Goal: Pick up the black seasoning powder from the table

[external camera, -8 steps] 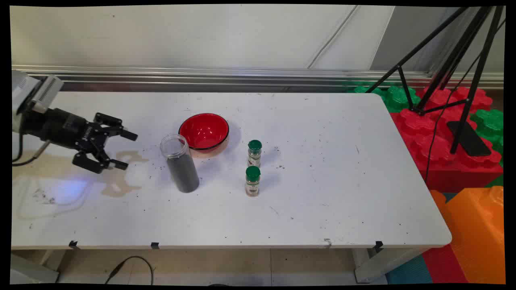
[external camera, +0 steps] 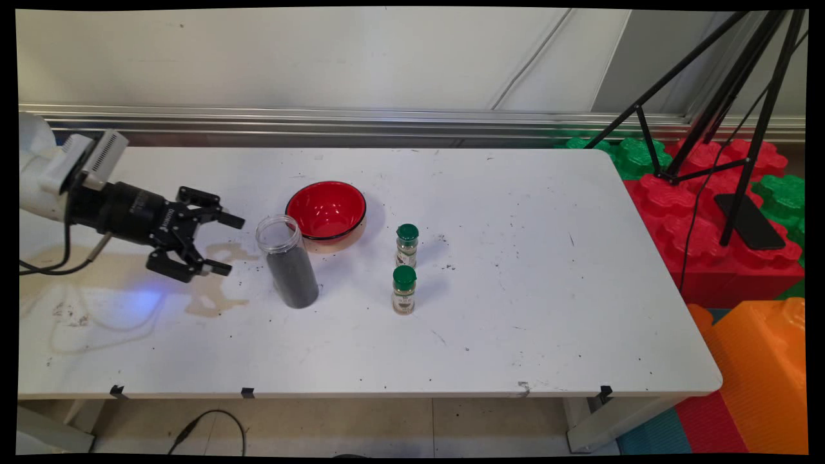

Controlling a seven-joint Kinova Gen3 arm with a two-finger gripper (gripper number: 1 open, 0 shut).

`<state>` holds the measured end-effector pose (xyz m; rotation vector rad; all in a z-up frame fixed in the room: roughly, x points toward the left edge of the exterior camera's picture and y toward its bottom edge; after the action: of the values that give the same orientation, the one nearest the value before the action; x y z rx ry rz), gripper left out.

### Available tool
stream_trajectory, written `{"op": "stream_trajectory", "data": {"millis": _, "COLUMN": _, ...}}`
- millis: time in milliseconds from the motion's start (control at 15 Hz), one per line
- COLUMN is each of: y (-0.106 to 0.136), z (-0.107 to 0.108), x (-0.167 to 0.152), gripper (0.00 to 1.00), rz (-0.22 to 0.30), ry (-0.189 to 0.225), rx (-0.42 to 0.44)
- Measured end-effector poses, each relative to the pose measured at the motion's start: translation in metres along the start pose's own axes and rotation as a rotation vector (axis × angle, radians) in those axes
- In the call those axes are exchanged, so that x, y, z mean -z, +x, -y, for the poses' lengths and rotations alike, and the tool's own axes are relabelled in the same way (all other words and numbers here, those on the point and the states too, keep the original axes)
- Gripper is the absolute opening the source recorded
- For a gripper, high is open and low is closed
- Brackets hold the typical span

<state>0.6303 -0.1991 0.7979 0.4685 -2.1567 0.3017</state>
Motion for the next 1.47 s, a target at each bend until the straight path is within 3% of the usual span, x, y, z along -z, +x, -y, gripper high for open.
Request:
{"op": "stream_trajectory", "data": {"millis": 867, "y": -0.007, "z": -0.006, "x": -0.056, "gripper": 1.0, "rz": -0.085, "ry": 0.003, "rx": -0.015}}
{"op": "stream_trajectory", "data": {"millis": 1467, "y": -0.016, "z": -0.006, "x": -0.086, "gripper": 1.0, "rz": -0.108, "ry": 0.018, "rx": -0.008}}
